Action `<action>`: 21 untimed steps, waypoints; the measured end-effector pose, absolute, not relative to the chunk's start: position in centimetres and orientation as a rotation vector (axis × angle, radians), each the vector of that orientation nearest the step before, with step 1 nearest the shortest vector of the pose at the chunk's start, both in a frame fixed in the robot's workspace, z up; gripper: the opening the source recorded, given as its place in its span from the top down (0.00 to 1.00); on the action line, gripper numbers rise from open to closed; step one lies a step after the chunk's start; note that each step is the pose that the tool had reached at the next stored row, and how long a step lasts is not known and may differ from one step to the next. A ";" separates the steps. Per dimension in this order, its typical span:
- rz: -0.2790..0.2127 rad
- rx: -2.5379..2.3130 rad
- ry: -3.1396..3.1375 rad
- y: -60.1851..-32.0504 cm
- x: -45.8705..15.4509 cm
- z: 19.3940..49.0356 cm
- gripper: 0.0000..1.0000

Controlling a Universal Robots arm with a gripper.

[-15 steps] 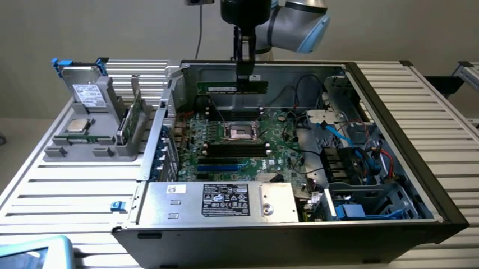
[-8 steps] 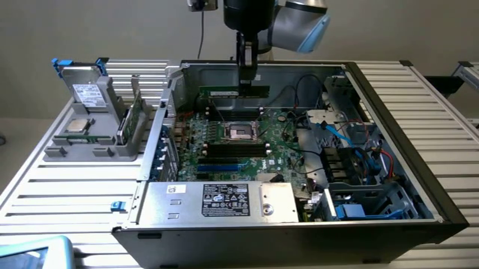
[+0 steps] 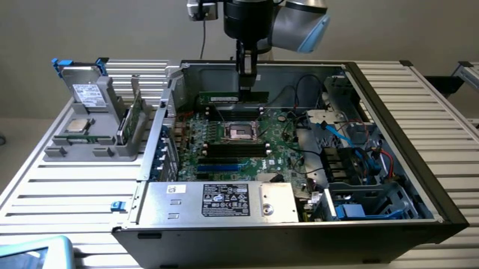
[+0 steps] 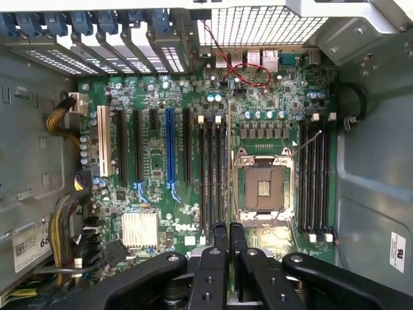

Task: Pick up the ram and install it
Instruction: 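Insert the ram into the slot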

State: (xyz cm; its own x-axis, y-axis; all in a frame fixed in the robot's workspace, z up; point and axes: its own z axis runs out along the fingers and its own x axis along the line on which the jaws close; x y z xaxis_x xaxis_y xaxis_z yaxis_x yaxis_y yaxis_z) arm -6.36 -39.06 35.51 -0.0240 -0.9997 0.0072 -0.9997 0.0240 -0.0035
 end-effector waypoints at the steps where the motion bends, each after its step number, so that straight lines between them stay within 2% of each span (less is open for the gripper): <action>1: 0.012 2.193 -2.246 -39.1 -6.4 35.5 0.87; 10: 0.031 2.184 -2.237 -39.0 -6.2 35.1 0.87; 21: 0.029 2.185 -2.238 -39.2 -5.8 33.3 0.87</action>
